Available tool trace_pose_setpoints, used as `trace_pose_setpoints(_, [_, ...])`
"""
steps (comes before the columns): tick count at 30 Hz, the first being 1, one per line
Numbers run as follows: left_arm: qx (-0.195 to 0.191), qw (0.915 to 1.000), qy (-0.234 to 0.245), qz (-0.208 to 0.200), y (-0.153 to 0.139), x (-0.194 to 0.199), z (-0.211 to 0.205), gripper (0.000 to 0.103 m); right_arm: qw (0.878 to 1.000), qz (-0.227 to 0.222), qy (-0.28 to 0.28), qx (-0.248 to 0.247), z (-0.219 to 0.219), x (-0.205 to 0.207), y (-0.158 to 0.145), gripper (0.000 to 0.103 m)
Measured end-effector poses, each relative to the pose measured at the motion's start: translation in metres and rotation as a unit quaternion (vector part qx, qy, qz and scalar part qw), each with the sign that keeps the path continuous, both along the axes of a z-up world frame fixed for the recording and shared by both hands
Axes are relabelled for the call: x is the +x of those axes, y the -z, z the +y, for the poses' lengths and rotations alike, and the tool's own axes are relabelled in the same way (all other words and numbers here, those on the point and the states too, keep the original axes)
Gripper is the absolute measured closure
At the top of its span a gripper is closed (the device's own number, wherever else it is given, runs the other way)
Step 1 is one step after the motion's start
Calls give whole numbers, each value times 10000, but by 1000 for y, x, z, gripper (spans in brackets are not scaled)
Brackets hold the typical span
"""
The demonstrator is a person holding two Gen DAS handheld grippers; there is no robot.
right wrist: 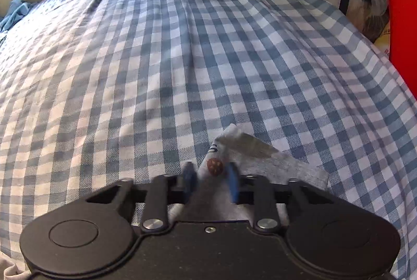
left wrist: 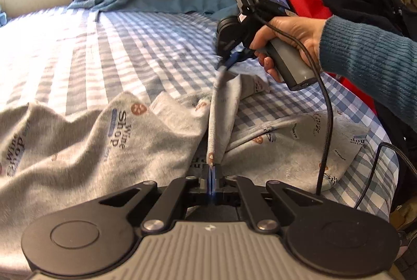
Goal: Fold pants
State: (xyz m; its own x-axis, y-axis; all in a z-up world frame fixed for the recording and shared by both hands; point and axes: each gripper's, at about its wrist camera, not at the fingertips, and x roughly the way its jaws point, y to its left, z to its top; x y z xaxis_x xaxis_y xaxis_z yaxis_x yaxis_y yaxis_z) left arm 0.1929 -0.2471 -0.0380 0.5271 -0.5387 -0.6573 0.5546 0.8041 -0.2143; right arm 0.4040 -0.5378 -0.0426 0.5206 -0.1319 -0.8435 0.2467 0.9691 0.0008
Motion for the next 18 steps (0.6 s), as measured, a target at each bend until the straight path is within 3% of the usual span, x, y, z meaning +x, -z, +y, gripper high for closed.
trace_pose_setpoints(5, [103, 9985, 39, -543, -22, -7, -1, 103, 9901, -1343, 57, 408, -23, -47, -67, 103])
trace_pose_setpoints(8, [196, 9938, 193, -1073, -38, -18, -1, 103, 9742, -2181, 1, 576, -39, -102, -113, 103])
trace_pose_setpoints(11, [419, 9844, 470, -1644, -46, -36, -4, 103, 9586, -2773, 56, 637, -58, -171, -135, 103])
trace_pose_setpoints(14, [712, 9747, 851, -1941, -37, -57, -11, 103, 9519, -2914, 349, 878, -85, -233, -118, 103])
trace_pose_setpoints(18, [1304, 9642, 1329, -1887, -1, -77, -29, 103, 9593, -2525, 801, 975, -107, -286, -54, 103])
